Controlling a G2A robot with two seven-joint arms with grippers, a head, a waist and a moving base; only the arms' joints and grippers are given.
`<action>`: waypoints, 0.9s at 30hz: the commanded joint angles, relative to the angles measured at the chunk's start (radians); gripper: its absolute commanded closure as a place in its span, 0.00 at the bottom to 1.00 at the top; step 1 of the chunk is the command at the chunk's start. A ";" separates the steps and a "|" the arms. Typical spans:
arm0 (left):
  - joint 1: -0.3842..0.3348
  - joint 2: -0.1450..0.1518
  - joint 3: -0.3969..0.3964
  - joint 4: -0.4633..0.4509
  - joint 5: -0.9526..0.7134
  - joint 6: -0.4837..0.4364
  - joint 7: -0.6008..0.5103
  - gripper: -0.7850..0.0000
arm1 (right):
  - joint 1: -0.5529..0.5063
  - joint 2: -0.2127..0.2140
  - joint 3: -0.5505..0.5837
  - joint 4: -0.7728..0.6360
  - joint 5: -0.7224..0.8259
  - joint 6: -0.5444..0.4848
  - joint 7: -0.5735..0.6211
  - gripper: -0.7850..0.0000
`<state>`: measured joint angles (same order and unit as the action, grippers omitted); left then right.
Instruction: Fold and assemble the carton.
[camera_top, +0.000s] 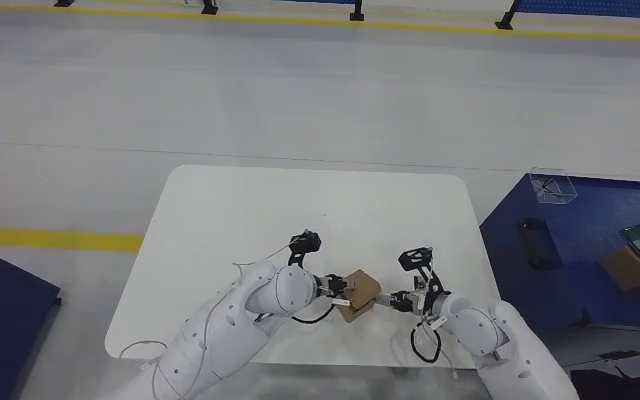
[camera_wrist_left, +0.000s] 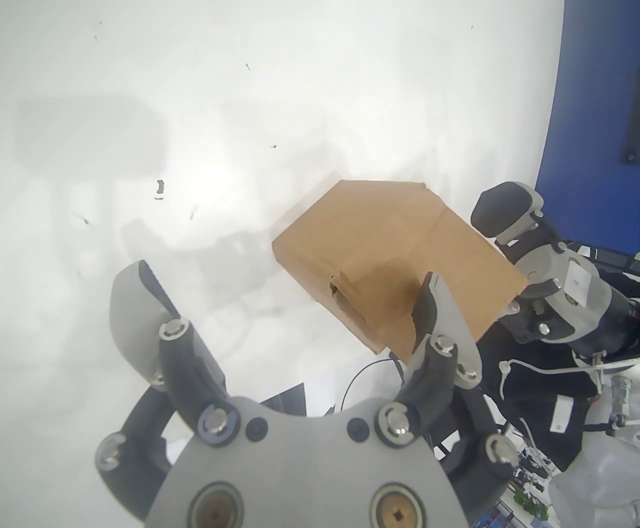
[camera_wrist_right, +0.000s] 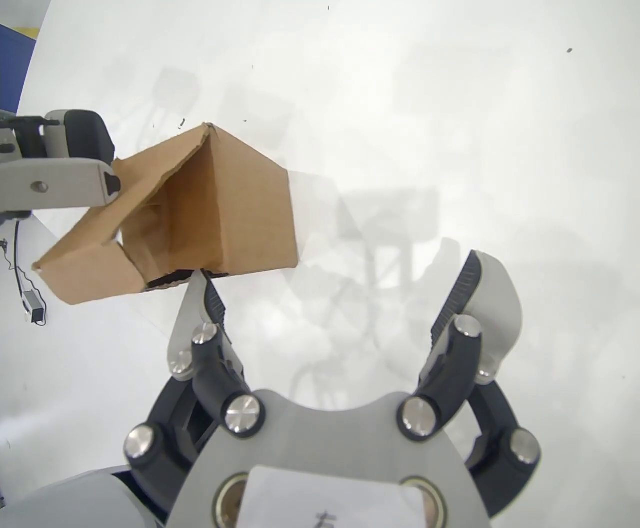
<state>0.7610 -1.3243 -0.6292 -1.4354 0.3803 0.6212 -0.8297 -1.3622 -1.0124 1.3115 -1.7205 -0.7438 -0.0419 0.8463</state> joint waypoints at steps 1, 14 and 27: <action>0.005 0.000 0.002 -0.006 0.011 0.005 -0.004 0.00 | 0.003 0.001 0.015 0.004 0.011 0.006 -0.006 0.00; -0.006 -0.023 0.019 0.002 0.030 0.021 -0.027 0.00 | -0.049 0.023 0.162 -0.001 0.174 -0.185 0.066 0.00; -0.008 -0.040 0.026 0.017 0.049 0.030 -0.050 0.00 | -0.104 0.015 0.086 -0.061 0.038 -0.091 -0.073 0.00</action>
<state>0.7505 -1.3641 -0.6023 -1.4173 0.4270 0.6506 -0.8788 -1.4655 -0.9961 1.4087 -1.7816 -0.6962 -0.1425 0.7842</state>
